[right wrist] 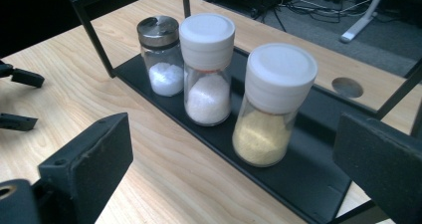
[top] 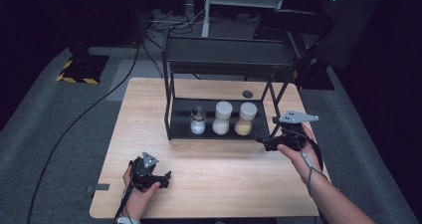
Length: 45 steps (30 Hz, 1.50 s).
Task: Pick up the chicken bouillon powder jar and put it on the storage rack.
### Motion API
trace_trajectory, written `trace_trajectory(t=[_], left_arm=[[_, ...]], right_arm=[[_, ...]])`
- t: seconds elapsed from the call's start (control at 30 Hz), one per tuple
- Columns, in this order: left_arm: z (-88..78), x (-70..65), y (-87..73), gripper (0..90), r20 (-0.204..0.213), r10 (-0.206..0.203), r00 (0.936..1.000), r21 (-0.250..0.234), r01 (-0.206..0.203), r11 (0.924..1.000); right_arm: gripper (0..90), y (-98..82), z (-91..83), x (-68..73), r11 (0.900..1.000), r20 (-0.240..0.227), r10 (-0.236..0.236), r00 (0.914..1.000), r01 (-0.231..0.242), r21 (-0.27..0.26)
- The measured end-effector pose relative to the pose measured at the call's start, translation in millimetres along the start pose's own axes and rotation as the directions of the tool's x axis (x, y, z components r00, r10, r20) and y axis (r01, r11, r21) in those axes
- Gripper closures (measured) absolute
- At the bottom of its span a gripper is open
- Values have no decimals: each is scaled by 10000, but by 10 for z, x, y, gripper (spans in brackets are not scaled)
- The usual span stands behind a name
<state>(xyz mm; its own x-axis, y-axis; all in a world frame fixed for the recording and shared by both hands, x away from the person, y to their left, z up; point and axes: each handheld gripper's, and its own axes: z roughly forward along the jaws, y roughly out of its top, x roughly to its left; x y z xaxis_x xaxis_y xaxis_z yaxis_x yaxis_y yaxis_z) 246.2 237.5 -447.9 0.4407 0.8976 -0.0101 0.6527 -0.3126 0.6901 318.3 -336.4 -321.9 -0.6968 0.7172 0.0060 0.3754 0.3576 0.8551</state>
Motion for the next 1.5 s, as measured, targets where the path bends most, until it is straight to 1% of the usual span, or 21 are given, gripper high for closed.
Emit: trace_trajectory(t=[0.1,0.17,0.23,0.27,0.5,0.57,0.63,0.73,0.9,1.07,1.2,1.27,1.43,1.5], left_arm=[[0,0,0,3,-1,0,10000,0,0,10000],[0,0,0,3,-1,1,10000,1,-1,10000],[0,0,0,3,0,2,10000,1,-2,10000],[0,0,0,3,0,-1,10000,-1,1,10000],[0,-1,0,3,-3,3,10000,1,-3,10000],[0,-1,0,3,-6,0,10000,0,0,10000],[0,-2,0,3,-6,-5,10000,1,5,10000],[0,-3,-1,3,-12,-8,10000,-3,8,10000],[-2,-8,0,3,-29,-26,10000,14,26,10000],[-2,-7,0,3,-26,-27,10000,10,27,10000],[-2,-7,0,3,-25,-30,10000,9,30,10000],[-2,-8,0,3,-27,-28,10000,13,28,10000],[-2,-8,0,3,-29,-29,10000,14,29,10000],[-2,-8,0,3,-29,-30,10000,14,30,10000]], right_arm=[[23,-72,19,-26,9999,-94,122,9999,-122,58],[25,-112,31,-24,9998,-33,113,9999,-112,168],[23,-161,41,17,9996,207,-185,9996,180,228],[23,-188,47,16,9994,209,-255,9995,249,257],[23,-355,105,-27,9992,171,77,9998,-84,391],[24,-402,126,-55,9990,66,41,10000,-44,438],[23,-436,138,-61,9990,68,48,10000,-51,450],[23,-521,166,-88,9986,3,272,9996,-272,451],[23,-637,210,-110,9978,-20,255,9997,-254,607],[23,-715,251,-117,9965,-2,257,9997,-256,795],[25,-787,293,-136,9948,-72,377,9993,-369,952],[24,-820,312,-126,9937,-9,374,9993,-371,1061],[28,-894,352,-102,9907,102,276,9996,-287,1328],[28,-929,369,-86,9887,176,141,9997,-166,1488]])
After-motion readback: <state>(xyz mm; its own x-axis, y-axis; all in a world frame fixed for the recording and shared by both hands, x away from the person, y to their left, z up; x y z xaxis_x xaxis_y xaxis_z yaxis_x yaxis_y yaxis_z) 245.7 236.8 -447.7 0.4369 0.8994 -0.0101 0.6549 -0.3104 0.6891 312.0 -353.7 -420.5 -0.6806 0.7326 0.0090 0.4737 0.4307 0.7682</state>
